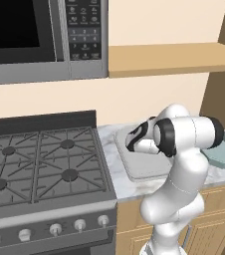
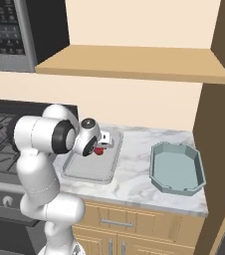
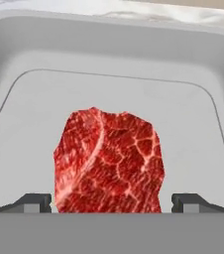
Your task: Place one broccoli and one steak in each tupperware on the nearby counter, to pack two identical lunches.
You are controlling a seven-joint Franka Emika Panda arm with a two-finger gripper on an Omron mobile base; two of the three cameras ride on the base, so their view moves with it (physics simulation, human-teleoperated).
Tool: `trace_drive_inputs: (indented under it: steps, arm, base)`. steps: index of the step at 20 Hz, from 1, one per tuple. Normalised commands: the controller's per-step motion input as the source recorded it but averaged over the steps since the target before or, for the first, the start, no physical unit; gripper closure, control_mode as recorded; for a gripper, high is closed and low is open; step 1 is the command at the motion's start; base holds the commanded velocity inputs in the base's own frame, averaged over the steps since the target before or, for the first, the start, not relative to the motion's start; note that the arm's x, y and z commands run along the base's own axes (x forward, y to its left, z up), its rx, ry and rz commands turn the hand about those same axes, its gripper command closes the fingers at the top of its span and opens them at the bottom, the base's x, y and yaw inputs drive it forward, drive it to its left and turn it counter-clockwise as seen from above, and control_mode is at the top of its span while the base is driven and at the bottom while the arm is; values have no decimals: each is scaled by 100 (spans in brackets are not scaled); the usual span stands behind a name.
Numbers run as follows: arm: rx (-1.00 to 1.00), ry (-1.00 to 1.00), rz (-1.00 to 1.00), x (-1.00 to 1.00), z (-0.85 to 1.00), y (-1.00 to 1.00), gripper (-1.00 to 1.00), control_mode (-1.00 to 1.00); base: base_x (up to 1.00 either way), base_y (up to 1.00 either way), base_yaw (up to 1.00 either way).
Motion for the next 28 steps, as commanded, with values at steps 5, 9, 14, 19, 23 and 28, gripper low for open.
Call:
trace_drive_inputs:
  steps: [5,9,14,19,23,28]
  arm:
    - [0,3,0,-2,45,0,-100,-100]
    - [0,3,0,-6,84,0,-100,-100]
    - [0,2,0,-46,65,0,-100,-100]
    - [0,-1,0,-86,37,0,-100,-100]
    - [0,-10,0,-99,3,0,-100,-100]
    - [0,-16,0,-94,29,0,-100,-100]
  base:
    - [0,0,0]
    - [0,0,0]
    - [0,0,0]
    - [0,0,0]
    - [0,0,0]
    - [0,0,0]
